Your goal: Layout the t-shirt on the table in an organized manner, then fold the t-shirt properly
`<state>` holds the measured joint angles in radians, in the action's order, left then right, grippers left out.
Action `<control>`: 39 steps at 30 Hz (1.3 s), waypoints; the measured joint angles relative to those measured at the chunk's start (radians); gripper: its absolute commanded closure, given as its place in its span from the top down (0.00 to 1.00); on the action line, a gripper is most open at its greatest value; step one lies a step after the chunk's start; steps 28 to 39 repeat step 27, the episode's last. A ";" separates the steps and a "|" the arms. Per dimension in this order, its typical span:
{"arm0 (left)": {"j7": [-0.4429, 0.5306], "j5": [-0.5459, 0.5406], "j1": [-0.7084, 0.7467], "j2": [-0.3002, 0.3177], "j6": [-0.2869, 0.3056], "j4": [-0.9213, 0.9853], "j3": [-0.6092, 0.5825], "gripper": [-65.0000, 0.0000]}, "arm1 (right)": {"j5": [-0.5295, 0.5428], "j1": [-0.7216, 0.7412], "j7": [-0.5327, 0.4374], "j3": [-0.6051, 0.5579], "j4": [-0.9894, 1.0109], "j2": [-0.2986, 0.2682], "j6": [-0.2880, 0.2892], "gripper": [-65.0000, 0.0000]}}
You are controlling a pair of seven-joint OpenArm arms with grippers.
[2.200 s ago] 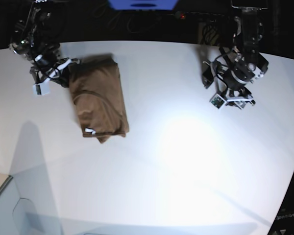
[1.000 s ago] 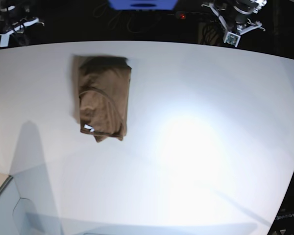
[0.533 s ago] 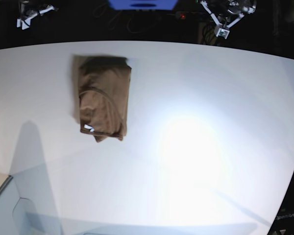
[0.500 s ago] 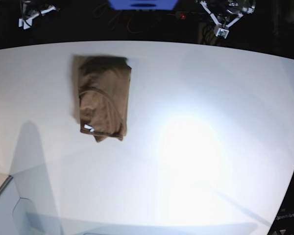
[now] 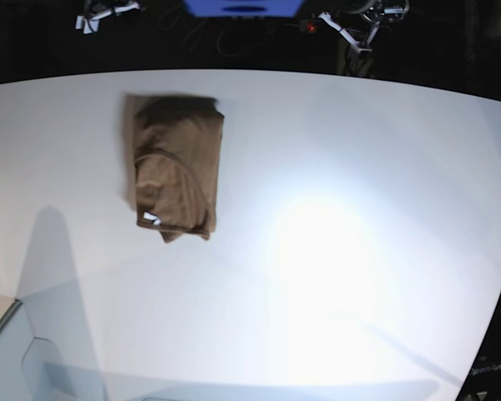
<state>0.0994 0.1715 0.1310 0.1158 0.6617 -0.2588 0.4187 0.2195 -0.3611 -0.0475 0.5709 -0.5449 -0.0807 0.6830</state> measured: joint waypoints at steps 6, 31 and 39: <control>0.057 0.011 -0.066 0.024 -0.161 0.126 -0.003 0.00 | -0.185 0.105 -0.253 0.000 0.283 0.012 -0.064 0.00; -0.024 -0.002 -0.118 0.005 -0.513 0.135 -0.108 0.00 | -0.601 0.147 -0.448 0.003 0.399 0.093 -0.906 0.00; -0.024 -0.002 -0.118 0.005 -0.513 0.135 -0.108 0.00 | -0.601 0.147 -0.448 0.003 0.399 0.093 -0.906 0.00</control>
